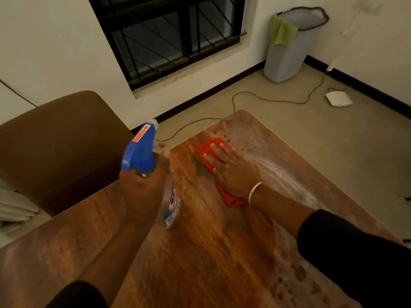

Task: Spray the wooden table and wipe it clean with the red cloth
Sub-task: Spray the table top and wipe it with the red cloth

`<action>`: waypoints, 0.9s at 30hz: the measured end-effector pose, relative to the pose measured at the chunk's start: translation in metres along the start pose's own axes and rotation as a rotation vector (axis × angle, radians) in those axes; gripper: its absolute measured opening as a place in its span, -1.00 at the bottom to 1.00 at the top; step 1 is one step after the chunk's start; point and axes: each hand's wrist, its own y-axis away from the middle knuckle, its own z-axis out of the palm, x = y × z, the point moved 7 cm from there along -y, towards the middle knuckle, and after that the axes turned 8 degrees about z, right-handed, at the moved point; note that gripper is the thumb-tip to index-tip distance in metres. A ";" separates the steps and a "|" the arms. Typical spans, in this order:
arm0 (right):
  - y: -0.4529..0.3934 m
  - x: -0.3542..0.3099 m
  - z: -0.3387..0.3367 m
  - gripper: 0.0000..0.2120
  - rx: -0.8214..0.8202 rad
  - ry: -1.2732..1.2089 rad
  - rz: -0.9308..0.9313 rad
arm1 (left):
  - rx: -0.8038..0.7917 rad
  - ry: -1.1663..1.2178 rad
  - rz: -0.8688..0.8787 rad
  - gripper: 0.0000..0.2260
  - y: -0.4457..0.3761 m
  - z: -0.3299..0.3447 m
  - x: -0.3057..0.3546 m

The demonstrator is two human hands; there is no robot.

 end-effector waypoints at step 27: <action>-0.071 0.022 -0.019 -0.45 0.033 -0.091 0.146 | -0.037 -0.025 0.024 -0.87 -0.012 0.051 0.010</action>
